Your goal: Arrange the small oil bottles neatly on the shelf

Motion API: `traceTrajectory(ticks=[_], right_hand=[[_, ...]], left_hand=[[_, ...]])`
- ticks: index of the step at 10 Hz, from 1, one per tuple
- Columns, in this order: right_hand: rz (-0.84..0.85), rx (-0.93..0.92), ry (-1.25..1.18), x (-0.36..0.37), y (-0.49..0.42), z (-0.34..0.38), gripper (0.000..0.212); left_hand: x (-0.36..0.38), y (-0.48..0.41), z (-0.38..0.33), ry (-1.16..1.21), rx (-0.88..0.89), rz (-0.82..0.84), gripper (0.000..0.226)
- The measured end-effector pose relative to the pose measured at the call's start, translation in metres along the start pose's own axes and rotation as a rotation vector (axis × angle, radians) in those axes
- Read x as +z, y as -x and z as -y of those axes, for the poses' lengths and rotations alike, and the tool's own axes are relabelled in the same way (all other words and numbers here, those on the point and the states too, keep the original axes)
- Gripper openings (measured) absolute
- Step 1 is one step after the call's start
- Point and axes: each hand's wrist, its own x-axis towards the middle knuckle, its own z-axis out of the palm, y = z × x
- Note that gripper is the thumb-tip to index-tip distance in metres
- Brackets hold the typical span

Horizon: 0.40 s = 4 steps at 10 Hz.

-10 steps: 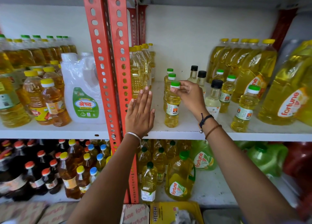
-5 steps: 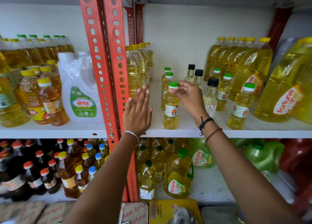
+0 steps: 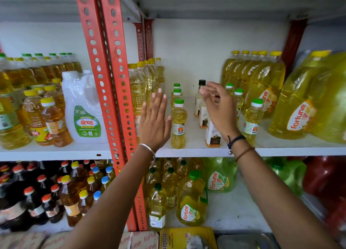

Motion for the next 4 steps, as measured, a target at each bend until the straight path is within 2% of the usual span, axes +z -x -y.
traceTrajectory(ticks=[2,3,4], right_hand=[[-0.167,-0.166,0.124,-0.069,-0.063,0.016,0.043],[-0.204,-0.276,0.26,-0.1,-0.102,0.031,0.05],[-0.151,-0.358,0.382,-0.117,-0.139,0.042,0.06]], left_hand=[[-0.02,-0.095,-0.058,0.081,0.111,-0.118,0.057],[-0.031,-0.151,-0.086,0.068,0.186,-0.182,0.056],[-0.037,-0.208,-0.106,0.014,0.209,-0.21,0.056]])
